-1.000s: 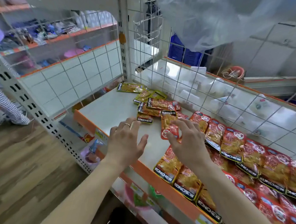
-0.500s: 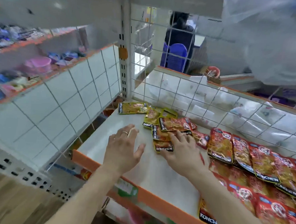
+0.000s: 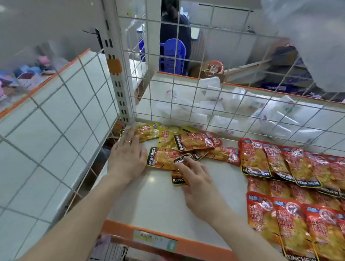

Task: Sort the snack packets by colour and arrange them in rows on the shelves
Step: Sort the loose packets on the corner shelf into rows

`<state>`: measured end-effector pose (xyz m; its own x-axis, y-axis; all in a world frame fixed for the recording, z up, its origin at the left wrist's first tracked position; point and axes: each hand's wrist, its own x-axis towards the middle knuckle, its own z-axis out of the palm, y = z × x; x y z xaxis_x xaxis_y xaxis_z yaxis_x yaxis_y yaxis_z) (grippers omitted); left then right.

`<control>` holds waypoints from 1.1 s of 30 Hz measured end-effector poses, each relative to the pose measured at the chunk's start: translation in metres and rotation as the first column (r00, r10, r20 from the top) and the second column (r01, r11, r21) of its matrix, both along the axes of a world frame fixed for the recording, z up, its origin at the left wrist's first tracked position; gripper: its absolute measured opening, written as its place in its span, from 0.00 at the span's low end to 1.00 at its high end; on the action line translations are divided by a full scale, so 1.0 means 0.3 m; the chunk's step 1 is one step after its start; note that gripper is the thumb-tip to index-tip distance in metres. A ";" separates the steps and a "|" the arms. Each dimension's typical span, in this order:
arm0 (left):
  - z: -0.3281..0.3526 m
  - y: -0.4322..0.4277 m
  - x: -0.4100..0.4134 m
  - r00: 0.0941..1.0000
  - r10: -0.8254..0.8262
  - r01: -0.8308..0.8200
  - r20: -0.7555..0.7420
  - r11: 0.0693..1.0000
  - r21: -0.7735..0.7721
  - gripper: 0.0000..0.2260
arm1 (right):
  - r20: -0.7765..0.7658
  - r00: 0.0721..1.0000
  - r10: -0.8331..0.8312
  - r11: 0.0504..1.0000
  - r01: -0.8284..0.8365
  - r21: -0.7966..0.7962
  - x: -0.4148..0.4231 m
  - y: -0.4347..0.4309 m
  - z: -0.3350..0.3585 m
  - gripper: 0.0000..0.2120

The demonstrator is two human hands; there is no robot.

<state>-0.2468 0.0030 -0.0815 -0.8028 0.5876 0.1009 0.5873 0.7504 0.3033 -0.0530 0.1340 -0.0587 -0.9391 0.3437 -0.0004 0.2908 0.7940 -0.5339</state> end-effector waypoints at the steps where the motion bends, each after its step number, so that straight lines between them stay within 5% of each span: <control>1: -0.005 0.003 -0.007 1.000 -0.008 0.008 0.015 1.000 -0.007 0.24 | -0.003 1.000 -0.018 1.000 0.018 -0.025 0.005 0.004 0.003 0.32; 5: -0.020 0.000 0.000 1.000 0.028 -0.029 0.014 0.999 0.026 0.21 | -0.038 0.994 -0.099 0.994 0.098 -0.043 0.029 0.024 -0.005 0.32; 13: 0.031 -0.066 0.139 0.979 0.149 -0.147 -0.139 0.989 0.025 0.07 | -0.149 0.986 0.080 0.997 -0.080 0.007 0.117 0.075 -0.031 0.29; 18: 0.091 -0.139 0.185 0.975 0.210 -0.207 0.074 0.977 -0.043 0.12 | -0.251 0.964 0.084 0.996 -0.089 -0.008 0.157 0.117 -0.058 0.25; 22: 0.115 -0.146 0.219 0.956 0.247 -0.249 0.159 0.968 -0.011 0.24 | -0.263 0.954 -0.144 0.989 0.143 -0.024 0.177 0.086 -0.021 0.17; 24: 0.118 -0.140 0.233 0.951 0.266 -0.258 0.157 0.964 -0.065 0.27 | -0.167 0.932 -0.322 0.940 0.335 0.060 0.174 0.054 0.008 0.06; 27: 0.119 -0.135 0.223 0.921 0.315 -0.311 0.230 0.949 -0.056 0.29 | 0.254 0.848 -0.466 0.882 0.420 0.214 0.137 0.029 0.052 0.24; 30: 0.123 -0.139 0.210 0.902 0.308 -0.337 0.302 0.940 0.051 0.23 | 0.302 0.832 -0.465 0.882 0.406 0.240 0.083 0.008 0.082 0.30; 33: 0.148 -0.143 0.225 0.901 0.270 -0.351 0.340 0.913 0.206 0.16 | 0.277 0.849 -0.450 0.890 0.452 0.059 0.039 0.003 0.077 0.34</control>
<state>-0.1792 -0.0399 -0.0370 -0.9553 0.2895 -0.0597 0.1882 0.7514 0.6324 -0.0413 0.1349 -0.0356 -0.6419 0.7283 -0.2401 0.7516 0.5355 -0.3852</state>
